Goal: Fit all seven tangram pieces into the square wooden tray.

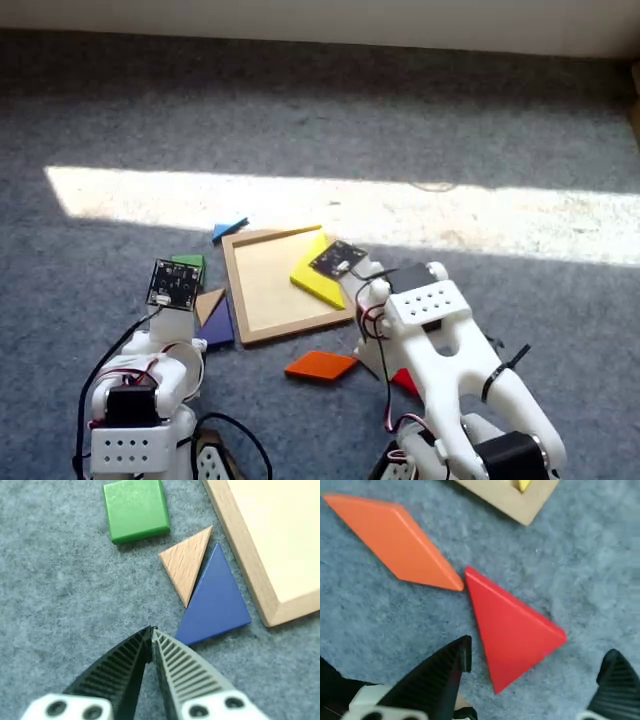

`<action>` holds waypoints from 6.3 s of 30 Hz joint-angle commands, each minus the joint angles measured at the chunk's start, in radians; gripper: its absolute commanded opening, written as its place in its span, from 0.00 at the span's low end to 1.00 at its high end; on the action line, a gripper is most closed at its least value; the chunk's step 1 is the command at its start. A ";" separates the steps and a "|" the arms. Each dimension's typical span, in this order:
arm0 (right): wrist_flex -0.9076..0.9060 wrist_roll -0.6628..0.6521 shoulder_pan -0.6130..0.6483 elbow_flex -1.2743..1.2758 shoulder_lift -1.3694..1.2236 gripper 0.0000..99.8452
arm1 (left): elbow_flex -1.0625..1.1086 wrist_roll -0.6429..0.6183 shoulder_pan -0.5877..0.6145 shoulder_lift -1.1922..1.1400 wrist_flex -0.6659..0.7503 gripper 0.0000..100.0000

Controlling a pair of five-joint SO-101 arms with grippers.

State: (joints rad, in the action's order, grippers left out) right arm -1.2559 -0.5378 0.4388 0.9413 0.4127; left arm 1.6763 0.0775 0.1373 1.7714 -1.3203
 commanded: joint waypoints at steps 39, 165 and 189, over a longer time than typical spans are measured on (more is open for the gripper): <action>0.097 -0.110 -0.085 0.091 0.148 0.16 | 0.019 0.003 0.008 0.048 -0.006 0.01; -0.119 0.192 -0.068 -0.147 0.131 0.00 | 0.019 0.003 0.008 0.048 -0.006 0.01; 0.268 0.864 -0.025 0.022 0.119 0.31 | 0.019 0.003 0.008 0.048 -0.006 0.01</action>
State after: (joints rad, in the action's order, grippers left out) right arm -1.0794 0.2723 0.3713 0.9383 0.5278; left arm 1.6763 0.0775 0.1373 1.7714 -1.3203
